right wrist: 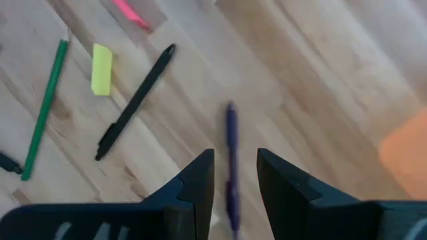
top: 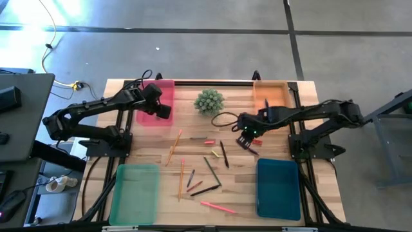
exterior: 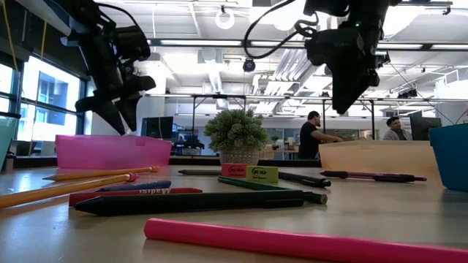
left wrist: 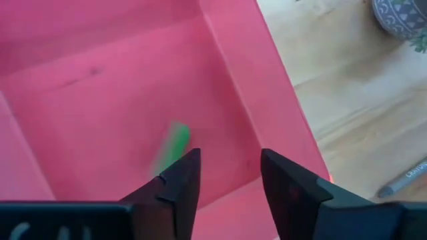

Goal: Sort crayons/erasers/pens/pencils in bins
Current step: Put the top yellow pencil into the green bin

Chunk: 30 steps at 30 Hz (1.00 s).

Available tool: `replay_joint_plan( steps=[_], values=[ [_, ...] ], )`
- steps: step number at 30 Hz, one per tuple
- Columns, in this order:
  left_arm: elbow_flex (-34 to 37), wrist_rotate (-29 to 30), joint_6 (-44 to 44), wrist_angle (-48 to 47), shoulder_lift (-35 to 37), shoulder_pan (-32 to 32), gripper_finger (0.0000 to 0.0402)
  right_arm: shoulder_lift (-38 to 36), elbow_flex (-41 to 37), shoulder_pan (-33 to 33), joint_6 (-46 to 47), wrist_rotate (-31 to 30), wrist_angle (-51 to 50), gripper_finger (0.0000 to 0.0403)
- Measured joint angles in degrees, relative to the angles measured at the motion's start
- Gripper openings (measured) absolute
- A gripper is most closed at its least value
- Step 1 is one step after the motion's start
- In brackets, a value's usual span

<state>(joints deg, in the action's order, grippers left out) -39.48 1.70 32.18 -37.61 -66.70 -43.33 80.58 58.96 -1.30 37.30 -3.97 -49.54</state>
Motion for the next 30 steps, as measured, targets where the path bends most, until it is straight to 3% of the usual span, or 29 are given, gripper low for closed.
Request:
replay_joint_plan(
  steps=[6, 13, 22, 30],
  values=[
    [-1.8, -2.9, 0.0, -0.3, 0.0, 0.0, 0.0183, 3.2, 0.0, 2.0, 5.7, 1.7, 6.3, 0.0106],
    [-8.9, -7.1, -5.0, -1.8, 0.0, 0.0, 0.0181, 3.8, 0.0, 3.9, 10.1, 2.3, 13.1, 0.0106],
    [-20.3, -7.1, -10.3, -15.2, 0.0, 1.1, 0.0177, 3.8, 3.0, 5.5, 9.1, 3.4, 15.1, 0.0106],
    [-21.5, -6.7, -11.4, -24.8, 1.1, 7.9, 0.0177, 3.8, 8.6, 7.9, 9.2, -1.9, 13.0, 0.0106]
  ],
)
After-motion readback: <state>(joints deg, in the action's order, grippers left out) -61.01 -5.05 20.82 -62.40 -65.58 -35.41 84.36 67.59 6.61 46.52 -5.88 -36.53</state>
